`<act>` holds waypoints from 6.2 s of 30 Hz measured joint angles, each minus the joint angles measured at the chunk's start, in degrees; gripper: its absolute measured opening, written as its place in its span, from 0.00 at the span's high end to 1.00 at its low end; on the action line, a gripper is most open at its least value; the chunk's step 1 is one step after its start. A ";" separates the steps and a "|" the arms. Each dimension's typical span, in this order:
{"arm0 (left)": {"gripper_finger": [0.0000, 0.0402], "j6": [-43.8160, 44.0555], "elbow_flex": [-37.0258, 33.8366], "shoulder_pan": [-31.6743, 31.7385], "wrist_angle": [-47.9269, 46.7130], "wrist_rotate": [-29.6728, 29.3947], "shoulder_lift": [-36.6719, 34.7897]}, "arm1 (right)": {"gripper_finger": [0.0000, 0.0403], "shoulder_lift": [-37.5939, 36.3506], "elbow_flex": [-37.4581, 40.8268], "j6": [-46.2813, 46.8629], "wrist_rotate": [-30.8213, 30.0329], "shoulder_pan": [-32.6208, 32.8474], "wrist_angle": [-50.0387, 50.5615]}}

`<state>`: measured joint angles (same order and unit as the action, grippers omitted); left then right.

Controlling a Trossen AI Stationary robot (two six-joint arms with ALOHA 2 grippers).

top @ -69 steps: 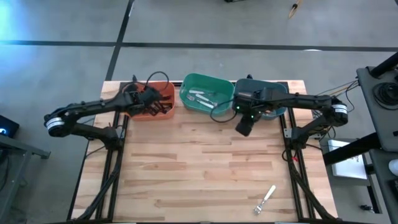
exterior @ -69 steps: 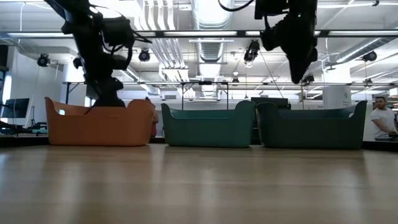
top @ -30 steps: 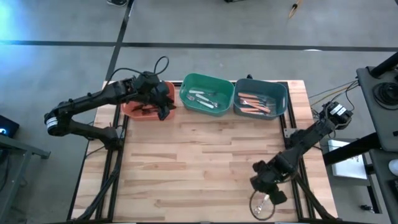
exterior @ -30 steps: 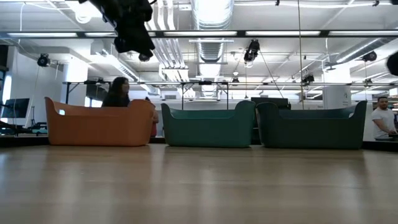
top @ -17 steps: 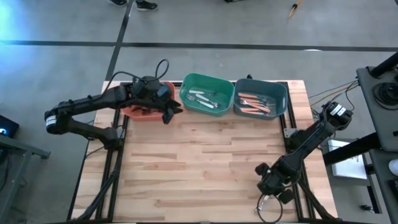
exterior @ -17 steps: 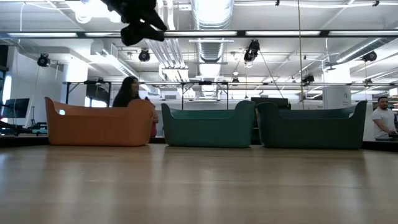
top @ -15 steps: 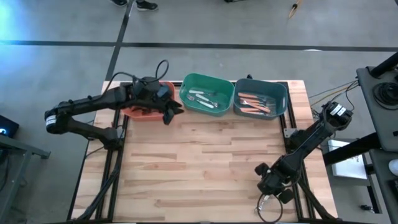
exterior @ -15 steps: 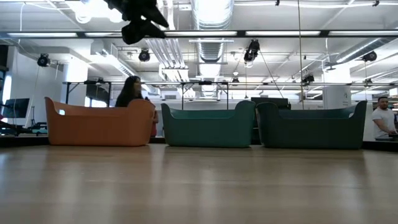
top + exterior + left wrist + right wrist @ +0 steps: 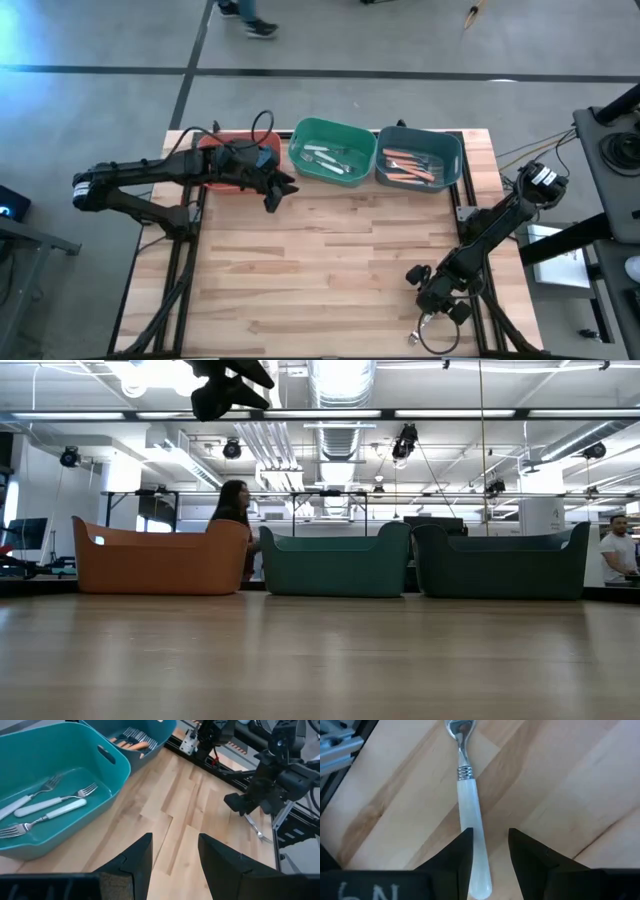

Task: Sort silverware by color (type)
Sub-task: Put the white fork into the green bin

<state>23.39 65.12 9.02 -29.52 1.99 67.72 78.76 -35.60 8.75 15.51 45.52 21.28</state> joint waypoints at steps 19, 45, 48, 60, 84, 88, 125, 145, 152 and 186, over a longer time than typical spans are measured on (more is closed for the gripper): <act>0.65 2.91 0.00 -1.20 0.02 -0.12 0.00 | 0.71 7.34 -1.39 -0.89 1.29 9.00 -8.81; 0.65 5.26 0.00 -1.16 -0.07 -1.49 -6.62 | 0.99 -1.69 -4.19 5.36 -12.14 2.73 -2.39; 0.65 4.18 0.07 -1.16 -0.37 -1.47 -9.06 | 0.99 -5.59 -4.33 4.51 -13.67 -1.62 1.15; 0.65 -1.24 0.07 -1.16 -4.24 -1.52 -16.83 | 0.98 -3.29 -4.38 3.78 -3.63 -13.55 1.09; 0.65 -3.81 0.04 -1.07 -9.23 -5.74 -19.46 | 0.72 3.97 -8.27 10.35 -3.44 -9.20 2.14; 0.65 -4.93 0.04 -1.05 -9.20 -6.04 -19.30 | 0.71 5.78 -8.27 8.44 -6.58 -8.03 4.58; 0.65 -5.16 0.00 -1.05 -9.97 -6.59 -18.69 | 0.99 -6.61 -8.12 5.80 -35.07 -19.77 0.08; 0.65 -1.87 0.00 -1.05 -10.03 -6.17 -18.71 | 0.97 0.68 -8.16 -5.30 -23.91 -45.04 -14.25; 0.65 -1.54 0.00 -1.05 -10.25 -5.91 -18.72 | 0.85 7.01 -9.31 2.18 -16.99 -49.26 -19.80; 0.65 -1.41 0.00 -1.05 -14.49 -5.84 -19.45 | 0.63 32.65 -54.81 28.14 -23.77 -53.62 17.01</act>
<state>21.98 65.12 7.97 -44.01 -3.86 48.27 111.42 -90.42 36.89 -8.26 -8.10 38.28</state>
